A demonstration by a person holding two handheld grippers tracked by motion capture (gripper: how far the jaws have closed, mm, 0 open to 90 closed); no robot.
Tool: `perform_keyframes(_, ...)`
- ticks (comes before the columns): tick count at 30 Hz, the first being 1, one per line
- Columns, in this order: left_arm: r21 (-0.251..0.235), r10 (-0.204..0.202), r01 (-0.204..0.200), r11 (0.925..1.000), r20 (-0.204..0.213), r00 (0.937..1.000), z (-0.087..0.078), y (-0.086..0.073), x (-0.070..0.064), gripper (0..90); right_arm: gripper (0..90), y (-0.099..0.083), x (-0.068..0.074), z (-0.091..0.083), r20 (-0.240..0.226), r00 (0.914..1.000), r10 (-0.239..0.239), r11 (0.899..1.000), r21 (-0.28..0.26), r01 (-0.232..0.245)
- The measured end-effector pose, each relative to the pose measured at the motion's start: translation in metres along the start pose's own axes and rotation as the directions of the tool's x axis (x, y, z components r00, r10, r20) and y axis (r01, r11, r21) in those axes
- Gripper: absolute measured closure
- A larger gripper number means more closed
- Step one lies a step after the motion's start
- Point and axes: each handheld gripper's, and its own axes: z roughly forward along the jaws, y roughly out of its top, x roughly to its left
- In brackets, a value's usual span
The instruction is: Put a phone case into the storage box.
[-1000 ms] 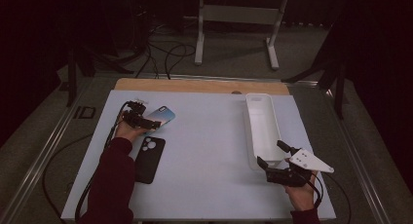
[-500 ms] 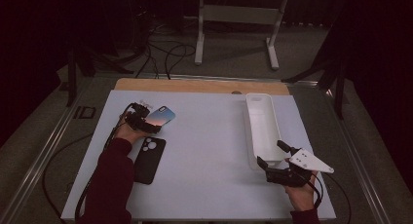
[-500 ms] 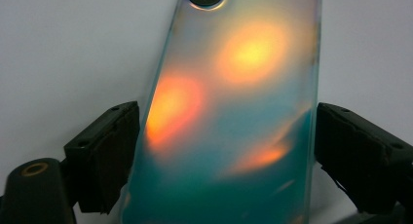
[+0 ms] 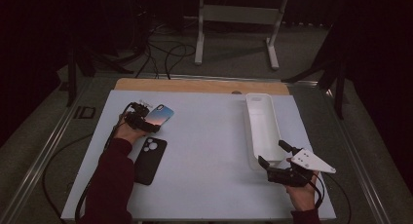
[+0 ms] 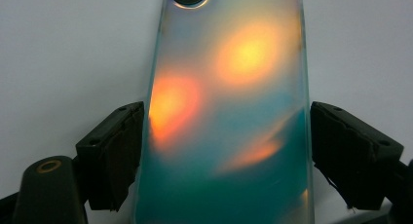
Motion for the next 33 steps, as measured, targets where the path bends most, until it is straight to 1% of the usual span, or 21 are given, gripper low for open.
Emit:
perform_keyframes(5,-0.036,-0.018,0.018,0.9992,-0.009,0.9998,-0.010,0.001,0.003,17.2,9.0,0.000,0.000,0.000,0.000,1.0000,0.001,1.000,-0.001,-0.001)
perform_keyframes(7,-0.036,-0.018,0.018,0.9992,-0.009,0.9998,-0.010,0.001,0.003,17.3,9.0,0.000,0.000,0.000,0.000,1.0000,0.001,1.000,0.000,-0.001)
perform_keyframes(8,-0.070,-0.029,0.028,0.9971,-0.004,0.9996,-0.017,0.002,0.003,17.3,9.0,0.000,0.000,0.000,0.000,1.0000,0.001,1.000,0.000,-0.001)
perform_keyframes(9,-0.082,-0.031,0.031,0.9961,0.002,0.9995,-0.020,0.003,0.003,17.3,9.1,0.001,0.000,0.000,-0.002,1.0000,0.000,1.000,-0.001,0.000)
perform_keyframes(11,-0.105,-0.025,0.025,0.9942,0.009,0.9997,-0.027,0.004,0.001,17.3,9.1,0.001,0.001,0.000,-0.001,1.0000,-0.002,1.000,-0.001,0.002)
perform_keyframes(12,-0.121,-0.013,0.014,0.9926,0.008,0.9999,-0.031,0.005,-0.001,17.3,9.0,0.001,0.001,0.000,-0.002,1.0000,-0.002,1.000,-0.001,0.002)
perform_keyframes(13,-0.121,-0.013,0.014,0.9926,0.008,0.9999,-0.031,0.005,-0.001,17.3,9.0,0.001,0.001,0.000,-0.002,1.0000,-0.002,1.000,-0.001,0.002)
perform_keyframes(14,-0.139,-0.010,0.012,0.9902,0.013,0.9999,-0.036,0.006,-0.004,17.3,9.0,0.001,0.001,0.000,-0.002,1.0000,0.001,1.000,0.000,-0.001)
perform_keyframes(16,-0.139,-0.010,0.012,0.9902,0.013,0.9999,-0.036,0.006,-0.004,17.3,9.0,0.002,0.000,0.000,-0.003,1.0000,0.004,1.000,-0.003,-0.004)
perform_keyframes(17,-0.173,0.008,-0.005,0.9849,0.017,0.9998,-0.047,0.007,-0.010,17.3,9.0,0.002,0.000,0.000,-0.003,1.0000,0.004,1.000,-0.003,-0.004)
perform_keyframes(18,-0.184,0.014,-0.011,0.9829,0.014,0.9998,-0.051,0.008,-0.013,17.2,9.0,0.002,-0.002,0.000,-0.011,0.9997,0.023,1.000,-0.006,-0.023)
perform_keyframes(19,-0.184,0.014,-0.011,0.9829,0.014,0.9998,-0.051,0.008,-0.013,17.2,9.0,0.002,-0.003,0.000,-0.015,0.9995,0.028,1.000,-0.006,-0.028)
perform_keyframes(20,-0.190,0.018,-0.015,0.9816,0.017,0.9997,-0.054,0.008,-0.014,17.2,9.0,0.002,-0.003,0.000,-0.015,0.9995,0.028,1.000,-0.006,-0.028)
perform_keyframes(21,-0.210,0.030,-0.026,0.9773,0.016,0.9994,-0.061,0.008,-0.019,17.2,9.0,0.002,-0.003,0.000,-0.019,0.9993,0.033,0.999,-0.008,-0.033)
perform_keyframes(22,-0.221,0.035,-0.030,0.9749,0.017,0.9993,-0.064,0.008,-0.022,17.2,9.0,0.003,-0.003,0.000,-0.021,0.9991,0.037,0.999,-0.008,-0.037)
perform_keyframes(23,-0.221,0.035,-0.030,0.9749,0.017,0.9993,-0.064,0.008,-0.022,17.2,9.0,0.003,-0.003,0.000,-0.021,0.9991,0.037,0.999,-0.008,-0.037)
perform_keyframes(24,-0.229,0.041,-0.037,0.9727,0.015,0.9990,-0.067,0.008,-0.025,17.2,9.0,0.003,-0.003,0.000,-0.021,0.9991,0.036,0.999,-0.007,-0.036)
perform_keyframes(28,-0.272,0.076,-0.068,0.9599,0.019,0.9969,-0.081,0.008,-0.040,17.2,8.9,0.005,-0.003,0.002,-0.032,0.9987,0.039,0.999,-0.003,-0.039)
perform_keyframes(30,-0.286,0.098,-0.091,0.9538,0.012,0.9951,-0.087,0.008,-0.048,17.2,8.9,0.006,-0.003,0.003,-0.035,0.9988,0.035,0.999,0.001,-0.035)
perform_keyframes(31,-0.296,0.101,-0.092,0.9508,0.016,0.9947,-0.089,0.007,-0.051,17.1,8.9,0.006,-0.003,0.004,-0.034,0.9989,0.034,0.999,0.006,-0.034)
perform_keyframes(33,-0.314,0.126,-0.116,0.9424,0.010,0.9920,-0.095,0.006,-0.060,17.2,8.9,0.007,-0.002,0.005,-0.036,0.9987,0.035,0.999,0.012,-0.034)
